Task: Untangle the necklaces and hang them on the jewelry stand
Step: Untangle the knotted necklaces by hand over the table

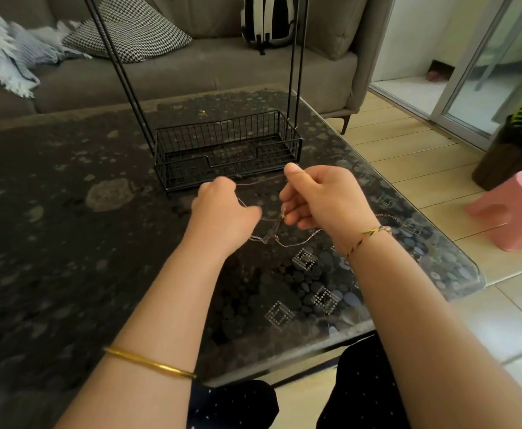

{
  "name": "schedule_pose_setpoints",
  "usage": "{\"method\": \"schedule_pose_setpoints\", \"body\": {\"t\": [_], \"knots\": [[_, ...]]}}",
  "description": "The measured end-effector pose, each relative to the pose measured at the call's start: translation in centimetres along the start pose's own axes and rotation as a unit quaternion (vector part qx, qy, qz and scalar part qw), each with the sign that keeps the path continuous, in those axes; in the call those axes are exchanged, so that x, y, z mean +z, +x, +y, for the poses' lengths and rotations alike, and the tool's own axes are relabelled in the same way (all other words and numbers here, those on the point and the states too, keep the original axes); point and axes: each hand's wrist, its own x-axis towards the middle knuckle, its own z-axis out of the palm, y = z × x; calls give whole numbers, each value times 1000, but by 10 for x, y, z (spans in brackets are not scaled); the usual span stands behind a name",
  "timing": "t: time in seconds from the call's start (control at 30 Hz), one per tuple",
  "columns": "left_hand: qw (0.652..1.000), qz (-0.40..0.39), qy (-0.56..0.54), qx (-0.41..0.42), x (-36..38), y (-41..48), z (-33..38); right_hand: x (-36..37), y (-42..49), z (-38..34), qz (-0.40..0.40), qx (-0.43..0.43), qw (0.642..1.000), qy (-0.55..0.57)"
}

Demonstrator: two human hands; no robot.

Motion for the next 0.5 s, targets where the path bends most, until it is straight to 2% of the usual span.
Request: {"method": "schedule_pose_setpoints", "body": {"t": [0.07, 0.13, 0.27, 0.37, 0.5], "knots": [[993, -6, -114, 14, 0, 2, 0, 1, 0, -1, 0, -6, 1000, 7], [984, -55, -166, 31, -2, 0, 0, 1, 0, -1, 2, -14, 1000, 12], [966, -168, -187, 69, -3, -7, 6, -1, -1, -3, -5, -32, 999, 20], [961, -185, -185, 94, -6, -11, 10, -2, -1, -5, -4, -45, 999, 25], [963, -187, -177, 78, -11, -12, 9, -4, -1, -4, 16, -55, 998, 31]]}}
